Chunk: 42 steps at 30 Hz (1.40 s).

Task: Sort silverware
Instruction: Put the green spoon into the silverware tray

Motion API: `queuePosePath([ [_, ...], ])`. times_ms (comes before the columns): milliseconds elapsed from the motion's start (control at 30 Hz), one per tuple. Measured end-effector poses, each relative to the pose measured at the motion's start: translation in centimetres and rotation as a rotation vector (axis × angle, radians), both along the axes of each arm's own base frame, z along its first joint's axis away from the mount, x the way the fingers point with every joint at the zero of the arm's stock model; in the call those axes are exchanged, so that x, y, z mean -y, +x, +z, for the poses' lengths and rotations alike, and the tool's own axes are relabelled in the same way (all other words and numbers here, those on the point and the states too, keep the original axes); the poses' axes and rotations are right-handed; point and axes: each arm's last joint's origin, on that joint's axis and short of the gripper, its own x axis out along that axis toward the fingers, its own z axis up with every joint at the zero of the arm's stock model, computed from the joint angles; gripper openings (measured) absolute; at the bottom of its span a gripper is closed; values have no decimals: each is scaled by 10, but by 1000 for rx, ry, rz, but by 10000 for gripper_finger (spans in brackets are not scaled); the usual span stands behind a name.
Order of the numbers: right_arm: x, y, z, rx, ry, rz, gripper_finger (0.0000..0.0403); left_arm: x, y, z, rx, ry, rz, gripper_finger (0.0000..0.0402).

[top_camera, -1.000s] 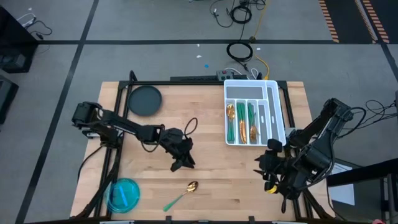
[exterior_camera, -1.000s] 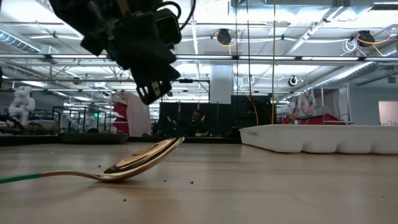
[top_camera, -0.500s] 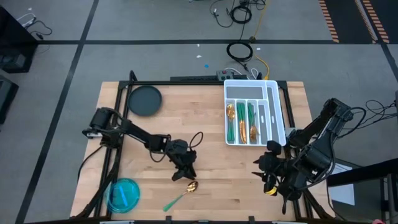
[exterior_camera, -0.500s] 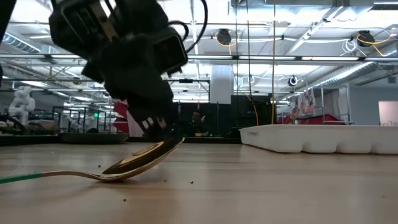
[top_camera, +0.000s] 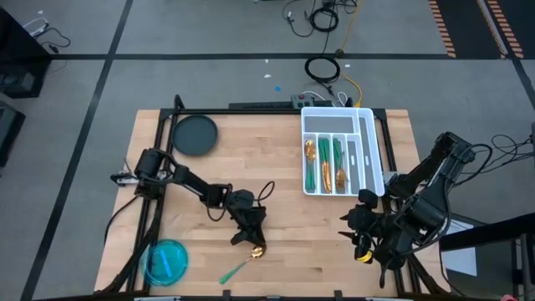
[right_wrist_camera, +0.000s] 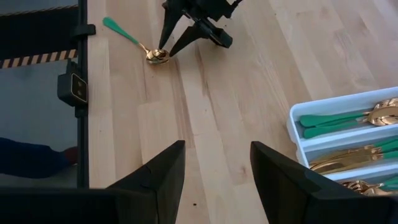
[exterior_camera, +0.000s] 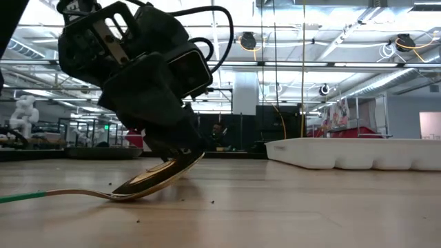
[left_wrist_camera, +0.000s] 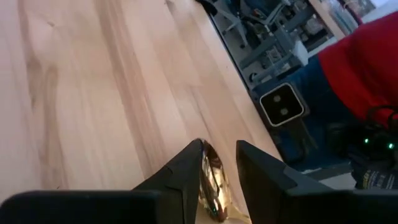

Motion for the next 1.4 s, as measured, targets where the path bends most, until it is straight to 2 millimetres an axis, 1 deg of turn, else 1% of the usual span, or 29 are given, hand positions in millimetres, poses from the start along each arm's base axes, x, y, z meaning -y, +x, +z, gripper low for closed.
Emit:
queuePosePath([
  [167, 0, 0, 0, 1, 3, -2, 173, 2, 0, -10, -3, 34, 15, 109],
  [433, 0, 1, 0, 4, 6, -3, 173, 2, 1, -12, 33, 71, 27, 109],
  [633, 0, 1, 0, 5, 8, -5, 173, 7, -2, -15, 28, 122, 34, 109],
  [933, 0, 1, 1, 5, 8, -5, 173, 19, -7, -18, 26, 165, -1, 107],
  [1033, 0, 1, 1, 5, 7, -3, 173, 24, -11, -20, 25, 210, -44, 92],
  [1100, 0, 1, 1, 5, 7, -3, 173, 26, -12, -21, 24, 219, -55, 75],
  [1267, 0, 1, 1, 5, 7, -3, 173, 24, -11, -20, 21, 207, -40, 15],
  [1400, 0, 1, 1, 5, 8, -5, 173, 23, -6, -17, -15, 174, -5, 8],
])
